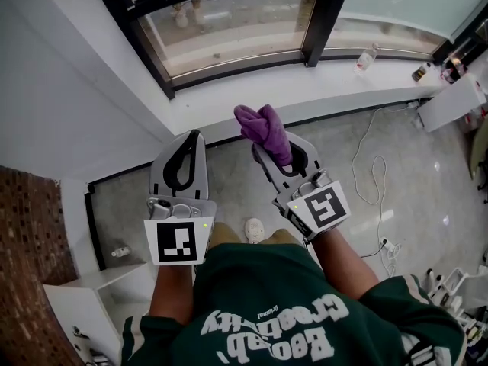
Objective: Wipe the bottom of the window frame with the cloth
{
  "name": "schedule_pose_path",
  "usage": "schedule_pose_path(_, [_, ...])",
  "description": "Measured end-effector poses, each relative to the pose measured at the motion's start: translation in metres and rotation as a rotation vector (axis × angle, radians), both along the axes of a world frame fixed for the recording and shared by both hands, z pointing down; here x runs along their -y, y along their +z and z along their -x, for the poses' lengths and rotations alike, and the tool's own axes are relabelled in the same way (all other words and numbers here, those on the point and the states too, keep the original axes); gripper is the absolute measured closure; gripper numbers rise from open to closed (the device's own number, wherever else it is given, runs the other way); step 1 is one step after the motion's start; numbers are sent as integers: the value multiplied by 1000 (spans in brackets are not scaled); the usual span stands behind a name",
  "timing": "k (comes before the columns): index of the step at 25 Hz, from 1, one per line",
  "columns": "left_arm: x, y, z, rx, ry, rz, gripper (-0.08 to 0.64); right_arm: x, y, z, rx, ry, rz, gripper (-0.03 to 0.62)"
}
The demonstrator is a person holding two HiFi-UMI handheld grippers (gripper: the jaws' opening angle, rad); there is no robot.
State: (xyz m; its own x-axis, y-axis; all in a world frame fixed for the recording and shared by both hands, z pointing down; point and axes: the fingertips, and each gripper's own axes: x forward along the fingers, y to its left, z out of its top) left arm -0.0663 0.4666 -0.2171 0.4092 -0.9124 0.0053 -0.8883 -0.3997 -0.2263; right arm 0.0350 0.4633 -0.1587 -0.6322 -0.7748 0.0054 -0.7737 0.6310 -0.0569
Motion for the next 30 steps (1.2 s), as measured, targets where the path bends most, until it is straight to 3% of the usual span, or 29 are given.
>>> schedule_pose_path(7, [16,2,4,13,-8,2,551,16,4,0,0,-2,11,476])
schedule_pose_path(17, [96,19,42,-18,-13,4,551,86,21,23,-40,15,26,476])
schedule_pose_path(30, [285,50,90,-4,87,67,551,261,44,76,-49,111,90,476])
